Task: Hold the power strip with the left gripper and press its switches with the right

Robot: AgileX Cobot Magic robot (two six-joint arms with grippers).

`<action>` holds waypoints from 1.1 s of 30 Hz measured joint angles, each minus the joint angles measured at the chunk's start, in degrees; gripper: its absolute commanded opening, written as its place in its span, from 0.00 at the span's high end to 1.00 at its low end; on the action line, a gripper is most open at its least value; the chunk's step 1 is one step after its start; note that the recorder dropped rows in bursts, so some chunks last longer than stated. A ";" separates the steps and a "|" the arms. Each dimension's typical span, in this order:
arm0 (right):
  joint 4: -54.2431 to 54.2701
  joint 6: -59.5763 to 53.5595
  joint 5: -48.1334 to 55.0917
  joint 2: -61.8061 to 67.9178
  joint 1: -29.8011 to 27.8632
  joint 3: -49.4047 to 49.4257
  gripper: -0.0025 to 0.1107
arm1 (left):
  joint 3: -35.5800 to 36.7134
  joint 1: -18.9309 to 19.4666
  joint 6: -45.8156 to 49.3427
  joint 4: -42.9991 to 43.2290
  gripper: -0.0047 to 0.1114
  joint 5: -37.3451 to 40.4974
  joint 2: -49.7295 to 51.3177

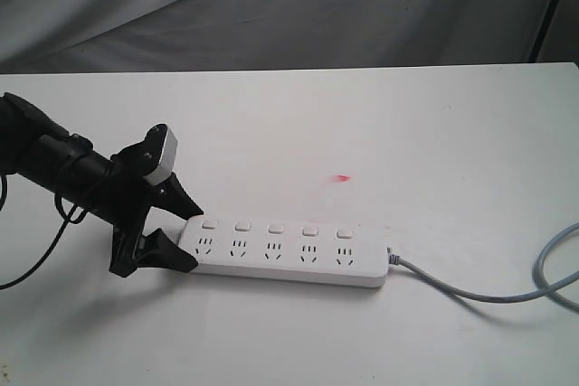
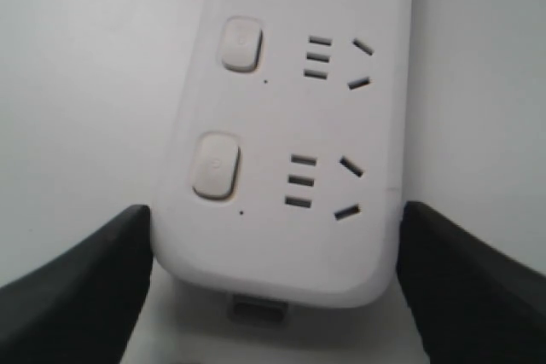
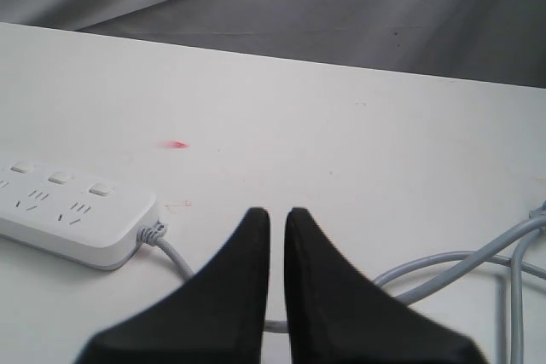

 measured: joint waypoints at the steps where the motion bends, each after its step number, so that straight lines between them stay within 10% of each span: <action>1: 0.00 0.00 0.00 0.00 0.00 0.00 0.92 | 0.00 0.00 0.00 0.00 0.48 0.00 0.00; 33: 0.00 0.00 -2.39 0.00 0.00 0.00 0.92 | 0.00 0.00 0.00 0.00 0.48 -0.12 0.00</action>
